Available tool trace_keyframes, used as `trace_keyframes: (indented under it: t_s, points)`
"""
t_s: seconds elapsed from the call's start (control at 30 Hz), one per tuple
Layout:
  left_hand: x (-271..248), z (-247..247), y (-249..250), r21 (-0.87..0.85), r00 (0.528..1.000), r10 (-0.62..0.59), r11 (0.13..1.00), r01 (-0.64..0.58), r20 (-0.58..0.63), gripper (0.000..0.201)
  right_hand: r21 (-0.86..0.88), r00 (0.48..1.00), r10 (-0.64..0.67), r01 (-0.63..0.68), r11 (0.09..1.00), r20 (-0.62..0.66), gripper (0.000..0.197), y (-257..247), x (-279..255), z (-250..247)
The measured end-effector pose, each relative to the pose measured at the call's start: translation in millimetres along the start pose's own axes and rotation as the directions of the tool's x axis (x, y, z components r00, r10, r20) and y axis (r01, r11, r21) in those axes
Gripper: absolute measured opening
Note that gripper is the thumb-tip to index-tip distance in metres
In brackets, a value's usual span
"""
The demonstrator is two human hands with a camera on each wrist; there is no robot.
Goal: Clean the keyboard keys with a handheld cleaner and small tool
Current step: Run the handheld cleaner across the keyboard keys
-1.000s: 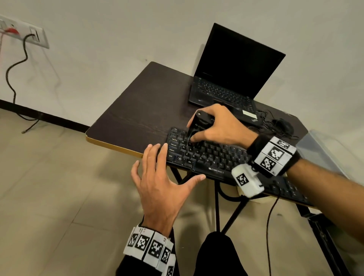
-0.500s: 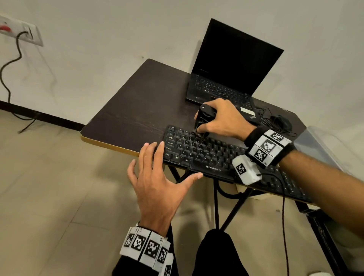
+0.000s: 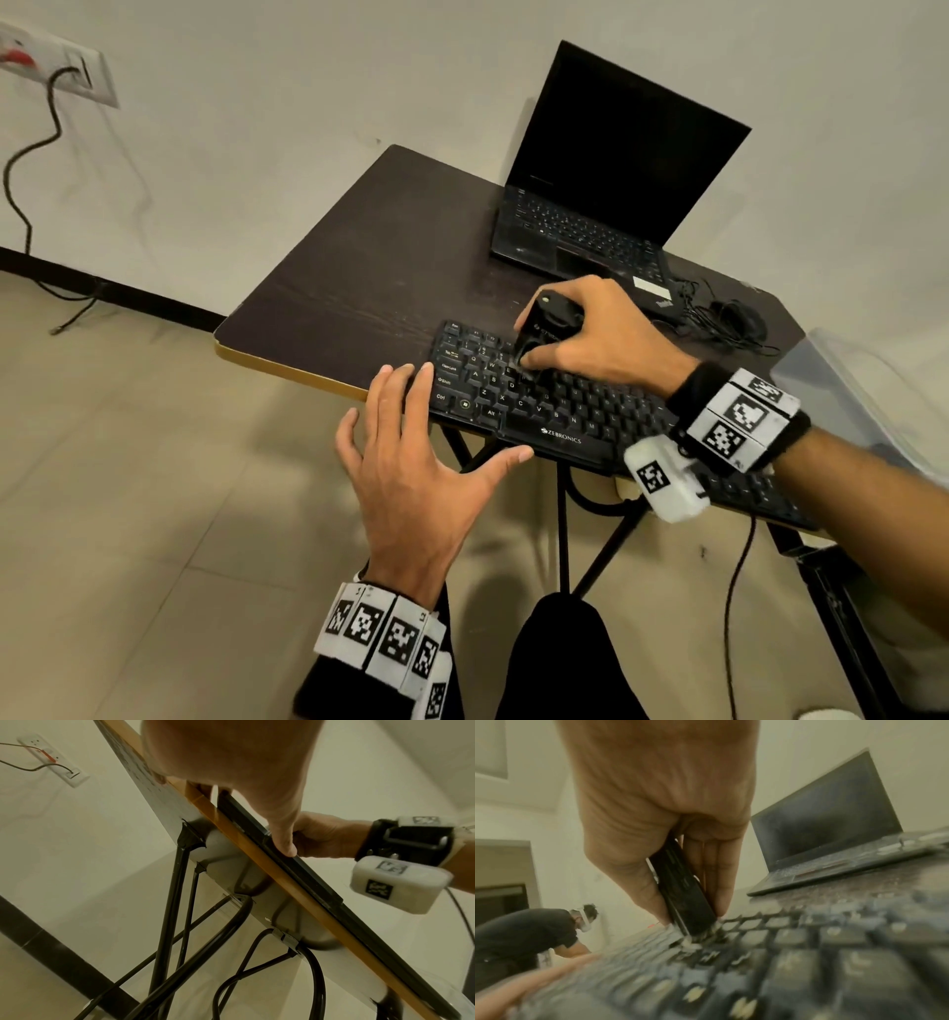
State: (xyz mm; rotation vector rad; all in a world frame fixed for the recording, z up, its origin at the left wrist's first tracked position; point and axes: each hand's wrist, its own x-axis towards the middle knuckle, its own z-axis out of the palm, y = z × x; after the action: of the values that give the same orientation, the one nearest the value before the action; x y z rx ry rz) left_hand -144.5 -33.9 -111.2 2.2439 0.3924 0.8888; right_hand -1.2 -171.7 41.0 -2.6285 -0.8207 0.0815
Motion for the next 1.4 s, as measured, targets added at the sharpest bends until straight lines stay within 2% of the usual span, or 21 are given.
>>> trace_keyframes:
  t_s: [0.1, 0.27, 0.4, 0.47, 0.57, 0.7, 0.87, 1.0, 1.17, 1.3, 1.4]
  points:
    - [-1.1, 0.2, -0.7, -0.007, 1.0, 0.006, 1.0, -0.006, 0.0, 0.114, -0.044, 0.993, 0.046, -0.051, 0.998, -0.112, 0.022, 13.9, 11.5, -6.1]
    - [0.3, 0.1, -0.1, -0.004, 1.0, 0.005, 1.0, -0.005, -0.012, 0.114, 0.052, 0.997, -0.053, 0.05, 0.997, 0.051, 0.024, -6.3, 3.0, 1.6]
    - [-0.6, 0.4, -0.9, -0.001, 1.0, 0.014, 1.0, -0.014, 0.0, 0.113, -0.014, 0.998, 0.031, -0.032, 0.999, -0.049, 0.023, -1.0, 29.7, -2.3]
    - [-0.2, -0.4, -0.4, -0.005, 1.0, 0.009, 1.0, -0.009, 0.004, 0.114, -0.037, 0.999, 0.004, -0.005, 0.999, -0.034, 0.022, -3.3, 33.5, -2.4]
    - [0.6, -0.7, 0.1, -0.005, 1.0, -0.003, 1.0, 0.003, 0.007, 0.115, 0.007, 0.998, -0.041, 0.04, 0.999, 0.057, 0.021, -13.9, 25.2, 3.0]
    - [0.2, -0.7, 0.3, -0.005, 1.0, 0.0, 1.0, 0.0, 0.02, 0.115, -0.015, 1.0, 0.006, -0.006, 1.0, -0.015, 0.023, -8.9, 39.9, 2.0]
    - [1.1, -0.9, 0.6, -0.004, 1.0, -0.004, 1.0, 0.004, 0.016, 0.115, 0.014, 0.998, -0.052, 0.052, 0.999, 0.041, 0.021, -22.2, 38.0, 7.7]
    - [0.3, -0.7, 0.2, -0.002, 1.0, -0.003, 1.0, 0.003, 0.019, 0.115, -0.026, 1.0, 0.006, -0.005, 1.0, 0.005, 0.022, -21.0, 53.6, 5.5]
    - [1.4, -1.6, 0.5, -0.004, 1.0, -0.014, 1.0, 0.014, 0.023, 0.115, -0.031, 0.997, -0.031, 0.033, 0.999, 0.077, 0.023, -27.9, 49.3, 8.9]
    - [1.3, -1.4, 0.5, 0.002, 0.999, -0.019, 1.0, 0.019, 0.039, 0.116, -0.049, 0.997, 0.075, -0.075, 0.996, 0.006, 0.022, -23.5, 61.7, 5.3]
    - [1.2, -3.2, 0.9, 0.001, 0.999, -0.019, 1.0, 0.019, 0.048, 0.116, -0.07, 0.996, 0.086, -0.085, 0.994, 0.0, 0.022, -22.3, 62.7, 2.3]
